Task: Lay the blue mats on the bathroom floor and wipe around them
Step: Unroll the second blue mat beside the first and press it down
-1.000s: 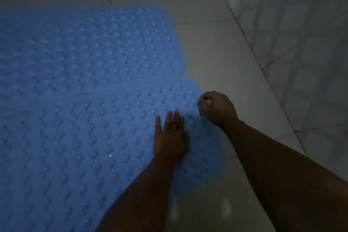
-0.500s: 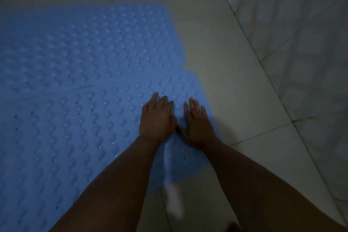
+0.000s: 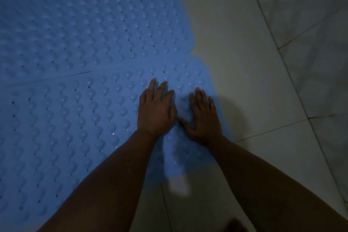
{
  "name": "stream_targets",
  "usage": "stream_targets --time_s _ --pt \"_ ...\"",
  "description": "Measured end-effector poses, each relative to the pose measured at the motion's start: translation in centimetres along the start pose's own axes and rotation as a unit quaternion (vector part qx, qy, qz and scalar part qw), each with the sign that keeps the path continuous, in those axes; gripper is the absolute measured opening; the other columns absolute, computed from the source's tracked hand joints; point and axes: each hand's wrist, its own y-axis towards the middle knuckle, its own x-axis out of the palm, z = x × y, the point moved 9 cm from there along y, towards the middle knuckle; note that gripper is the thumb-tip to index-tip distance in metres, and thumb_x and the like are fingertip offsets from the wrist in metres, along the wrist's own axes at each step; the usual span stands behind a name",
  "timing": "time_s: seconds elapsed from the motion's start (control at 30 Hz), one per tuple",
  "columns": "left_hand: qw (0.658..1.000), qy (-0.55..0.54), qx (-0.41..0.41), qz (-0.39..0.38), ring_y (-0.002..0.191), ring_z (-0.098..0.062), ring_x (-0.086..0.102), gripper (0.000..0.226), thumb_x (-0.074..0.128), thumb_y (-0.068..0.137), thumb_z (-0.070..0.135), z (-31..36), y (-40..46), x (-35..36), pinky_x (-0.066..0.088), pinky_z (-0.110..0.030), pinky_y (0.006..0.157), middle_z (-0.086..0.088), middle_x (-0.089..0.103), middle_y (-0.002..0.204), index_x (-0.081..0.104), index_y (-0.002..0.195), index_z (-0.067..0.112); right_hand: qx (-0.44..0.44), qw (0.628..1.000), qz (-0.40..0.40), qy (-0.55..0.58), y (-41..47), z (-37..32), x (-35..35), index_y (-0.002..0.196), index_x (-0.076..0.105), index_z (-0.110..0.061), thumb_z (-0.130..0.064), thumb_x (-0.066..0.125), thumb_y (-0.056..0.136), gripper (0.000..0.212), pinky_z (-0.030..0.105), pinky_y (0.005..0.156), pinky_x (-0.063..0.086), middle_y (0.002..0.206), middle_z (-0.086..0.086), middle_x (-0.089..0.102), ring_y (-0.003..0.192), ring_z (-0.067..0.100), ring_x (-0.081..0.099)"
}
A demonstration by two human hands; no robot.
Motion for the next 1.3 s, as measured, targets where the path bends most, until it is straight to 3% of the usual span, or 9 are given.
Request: stream_targets --time_s 0.17,0.33,0.5,0.7,0.83,0.9,1.0,1.3 --pt "1.0 0.019 -0.016 -0.005 0.153 -0.036 0.026 0.05 0.045 0.096 0.041 -0.3 -0.7 -1.2 0.034 -0.052 0.114 -0.011 0.047 0.155 0.061 0.137 0.017 0.012 0.996 -0.059 0.059 0.4 0.3 -0.2 0.161 0.014 -0.011 -0.073 0.032 0.093 0.094 0.046 0.127 0.0 0.17 0.012 0.001 0.157 0.025 -0.005" --pt "0.999 0.016 -0.035 -0.009 0.154 -0.036 0.025 0.052 0.043 0.095 0.042 -0.4 -2.2 -3.5 0.033 -0.053 0.115 -0.012 0.047 0.155 0.06 0.137 0.017 0.068 0.963 -0.233 0.117 1.9 0.7 -2.5 0.162 0.012 -0.02 -0.065 0.049 0.095 0.089 0.043 0.127 0.006 0.17 0.005 -0.002 0.157 0.021 -0.004" --pt "0.999 0.021 -0.039 0.02 0.152 -0.037 0.028 0.048 0.049 0.094 0.04 -0.8 -3.5 -5.1 0.036 -0.054 0.113 -0.012 0.05 0.153 0.062 0.134 0.016 0.054 0.987 -0.129 0.081 0.9 -0.8 -5.2 0.158 0.031 -0.019 -0.051 0.049 0.101 0.068 0.043 0.125 0.018 0.167 0.005 0.024 0.156 0.023 0.013" --pt "0.998 0.038 -0.054 0.008 0.152 -0.037 0.028 0.051 0.046 0.094 0.041 -1.7 -5.7 -4.9 0.036 -0.055 0.113 -0.013 0.05 0.153 0.061 0.135 0.015 0.014 0.996 -0.092 0.001 -3.6 -4.5 -1.3 0.16 0.019 -0.015 -0.06 0.029 0.101 0.075 0.056 0.125 0.012 0.169 0.014 0.009 0.157 0.031 0.001" --pt "0.998 0.04 -0.046 0.005 0.152 -0.037 0.028 0.054 0.041 0.094 0.043 -1.9 -5.5 -4.3 0.036 -0.055 0.112 -0.012 0.049 0.154 0.061 0.136 0.016 0.059 0.995 -0.046 -0.059 -4.4 -3.5 -0.9 0.16 0.02 -0.013 -0.064 0.027 0.1 0.08 0.063 0.123 0.009 0.168 0.018 0.008 0.156 0.034 0.004" --pt "0.998 0.036 -0.046 -0.002 0.152 -0.037 0.027 0.056 0.037 0.093 0.045 -2.1 -5.2 -3.8 0.036 -0.054 0.112 -0.012 0.048 0.154 0.061 0.137 0.017 0.088 0.994 -0.038 -0.049 -4.7 -2.0 -0.7 0.16 0.019 -0.012 -0.067 0.027 0.099 0.083 0.063 0.123 0.006 0.168 0.018 0.007 0.156 0.035 0.004" --pt "0.998 0.03 -0.047 -0.005 0.153 -0.036 0.027 0.056 0.038 0.094 0.045 -2.1 -4.9 -3.1 0.035 -0.054 0.113 -0.011 0.047 0.155 0.06 0.137 0.017 0.071 0.997 -0.02 -0.037 -5.1 -0.9 -0.3 0.16 0.019 -0.01 -0.067 0.032 0.098 0.085 0.059 0.123 0.013 0.168 0.018 0.008 0.156 0.035 0.006" --pt "0.999 0.008 -0.044 -0.008 0.153 -0.034 0.026 0.047 0.047 0.097 0.038 -2.0 -3.9 -0.9 0.033 -0.049 0.114 -0.008 0.047 0.156 0.061 0.137 0.017 0.067 0.997 0.032 0.011 -5.2 -0.6 0.0 0.16 0.019 -0.01 -0.072 0.039 0.092 0.094 0.053 0.125 0.011 0.169 0.014 0.009 0.157 0.028 0.004"
